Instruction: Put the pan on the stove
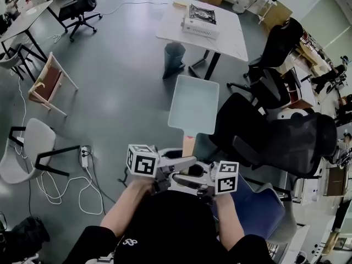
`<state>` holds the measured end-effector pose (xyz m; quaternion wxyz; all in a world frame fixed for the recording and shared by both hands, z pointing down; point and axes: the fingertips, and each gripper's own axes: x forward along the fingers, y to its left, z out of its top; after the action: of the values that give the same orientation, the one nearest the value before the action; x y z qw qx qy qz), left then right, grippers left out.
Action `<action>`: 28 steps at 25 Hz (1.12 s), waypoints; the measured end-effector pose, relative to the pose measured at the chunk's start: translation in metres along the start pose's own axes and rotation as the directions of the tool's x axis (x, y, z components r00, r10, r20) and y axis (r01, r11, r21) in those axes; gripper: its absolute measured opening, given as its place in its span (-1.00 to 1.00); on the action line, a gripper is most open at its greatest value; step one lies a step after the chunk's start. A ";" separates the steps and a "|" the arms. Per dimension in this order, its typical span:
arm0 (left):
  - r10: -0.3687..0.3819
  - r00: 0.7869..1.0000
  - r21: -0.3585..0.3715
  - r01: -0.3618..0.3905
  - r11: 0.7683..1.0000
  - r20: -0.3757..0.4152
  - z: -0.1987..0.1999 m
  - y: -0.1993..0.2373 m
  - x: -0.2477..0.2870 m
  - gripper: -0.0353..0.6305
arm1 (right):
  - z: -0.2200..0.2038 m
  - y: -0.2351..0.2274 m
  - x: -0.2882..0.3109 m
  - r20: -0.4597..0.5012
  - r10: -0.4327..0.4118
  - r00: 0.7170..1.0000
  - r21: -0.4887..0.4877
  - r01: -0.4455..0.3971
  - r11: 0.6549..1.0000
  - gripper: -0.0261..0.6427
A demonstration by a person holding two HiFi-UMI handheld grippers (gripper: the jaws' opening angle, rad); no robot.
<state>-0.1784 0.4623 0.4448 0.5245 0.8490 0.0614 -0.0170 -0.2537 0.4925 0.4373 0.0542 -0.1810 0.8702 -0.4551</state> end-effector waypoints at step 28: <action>0.033 0.999 -0.054 -0.032 0.998 0.017 0.145 0.097 0.082 -0.24 | 0.148 -0.120 -0.033 0.014 0.026 1.000 0.038 -0.026 0.999 -0.23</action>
<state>-0.0796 0.2970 0.4580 0.5477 0.8354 0.0433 -0.0144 -0.1533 0.3278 0.4470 0.0695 -0.1718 0.8631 -0.4698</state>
